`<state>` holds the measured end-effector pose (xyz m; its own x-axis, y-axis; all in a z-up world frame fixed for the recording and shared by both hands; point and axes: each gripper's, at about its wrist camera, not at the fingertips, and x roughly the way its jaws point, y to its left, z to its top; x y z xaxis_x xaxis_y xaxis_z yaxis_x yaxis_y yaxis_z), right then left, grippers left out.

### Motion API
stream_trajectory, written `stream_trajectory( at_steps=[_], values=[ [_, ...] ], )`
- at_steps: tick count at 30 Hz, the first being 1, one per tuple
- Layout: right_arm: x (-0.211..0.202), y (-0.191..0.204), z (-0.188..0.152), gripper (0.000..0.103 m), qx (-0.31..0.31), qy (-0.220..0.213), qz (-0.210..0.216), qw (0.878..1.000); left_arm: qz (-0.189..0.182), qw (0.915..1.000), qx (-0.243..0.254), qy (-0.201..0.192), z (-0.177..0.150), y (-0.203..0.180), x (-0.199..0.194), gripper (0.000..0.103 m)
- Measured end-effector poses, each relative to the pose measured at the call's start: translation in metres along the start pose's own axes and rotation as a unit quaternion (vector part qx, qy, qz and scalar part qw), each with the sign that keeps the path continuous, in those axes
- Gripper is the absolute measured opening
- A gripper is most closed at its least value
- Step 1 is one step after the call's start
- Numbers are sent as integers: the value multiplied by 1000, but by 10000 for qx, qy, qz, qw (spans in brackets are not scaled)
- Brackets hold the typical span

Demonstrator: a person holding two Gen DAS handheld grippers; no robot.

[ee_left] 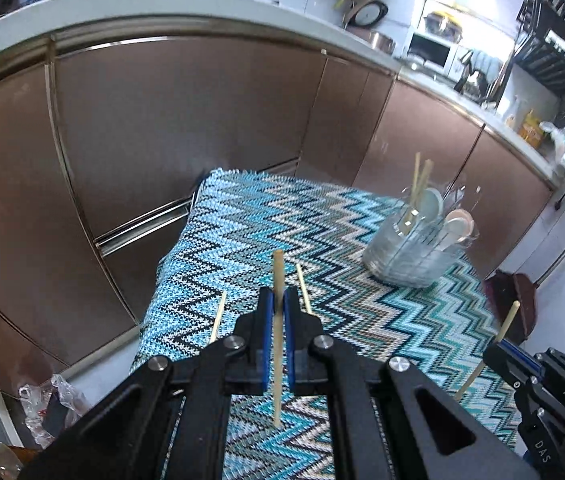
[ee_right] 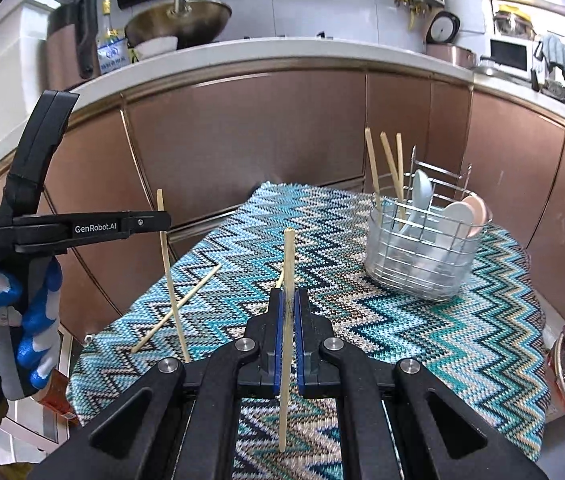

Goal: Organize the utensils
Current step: 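Lift both chopsticks and carry them over the wire holder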

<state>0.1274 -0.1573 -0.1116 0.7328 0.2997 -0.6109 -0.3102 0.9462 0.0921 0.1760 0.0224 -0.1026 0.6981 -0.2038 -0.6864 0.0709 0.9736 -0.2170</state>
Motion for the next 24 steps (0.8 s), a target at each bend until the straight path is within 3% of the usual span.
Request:
stream_trajectory(
  at_steps=[15,24],
  values=[
    [-75,37,6,5,-295,-626,-174,9975,-284,9976,-228,-585,-14,12,-81,5],
    [-107,19,15,5,-119,-1015,-293,9943,-684,9951,-359,-620,-7,3,-96,5]
  ],
)
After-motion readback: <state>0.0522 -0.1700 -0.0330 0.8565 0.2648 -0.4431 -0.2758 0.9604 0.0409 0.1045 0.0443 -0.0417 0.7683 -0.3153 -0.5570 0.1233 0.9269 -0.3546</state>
